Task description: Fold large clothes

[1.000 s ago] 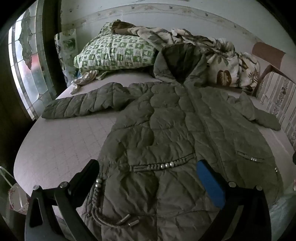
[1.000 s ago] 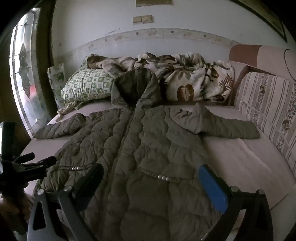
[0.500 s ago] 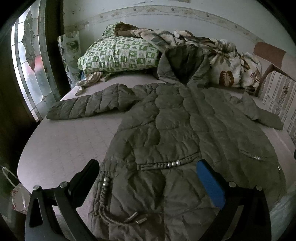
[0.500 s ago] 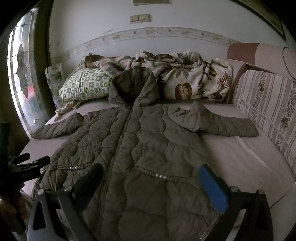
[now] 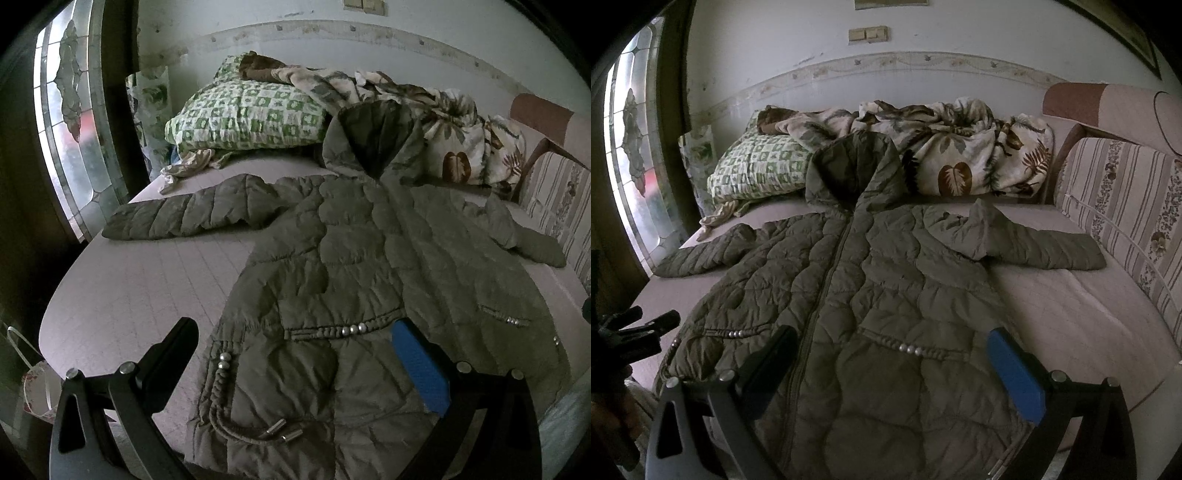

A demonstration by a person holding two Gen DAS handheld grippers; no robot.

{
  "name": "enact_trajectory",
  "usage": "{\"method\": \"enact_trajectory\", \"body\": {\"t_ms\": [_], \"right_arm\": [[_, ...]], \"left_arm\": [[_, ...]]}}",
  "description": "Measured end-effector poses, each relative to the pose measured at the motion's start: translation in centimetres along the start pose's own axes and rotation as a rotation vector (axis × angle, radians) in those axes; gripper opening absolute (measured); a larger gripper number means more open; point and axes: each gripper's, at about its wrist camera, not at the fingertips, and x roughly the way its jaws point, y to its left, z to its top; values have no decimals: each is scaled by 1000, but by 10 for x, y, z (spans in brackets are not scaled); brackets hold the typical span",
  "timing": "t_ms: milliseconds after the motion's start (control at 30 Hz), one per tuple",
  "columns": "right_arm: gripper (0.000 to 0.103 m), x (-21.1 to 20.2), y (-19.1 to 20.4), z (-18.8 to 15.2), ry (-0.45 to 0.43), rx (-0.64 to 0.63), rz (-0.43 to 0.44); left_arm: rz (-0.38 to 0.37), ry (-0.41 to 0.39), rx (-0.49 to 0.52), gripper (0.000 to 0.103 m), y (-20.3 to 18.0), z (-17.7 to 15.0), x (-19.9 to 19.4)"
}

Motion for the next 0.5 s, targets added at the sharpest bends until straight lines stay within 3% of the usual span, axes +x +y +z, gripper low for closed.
{"method": "enact_trajectory", "body": {"t_ms": [500], "right_arm": [[103,-14,0,2,-30,-3,-1]], "left_arm": [[4,-55,1,103,2,-5,-30]]}}
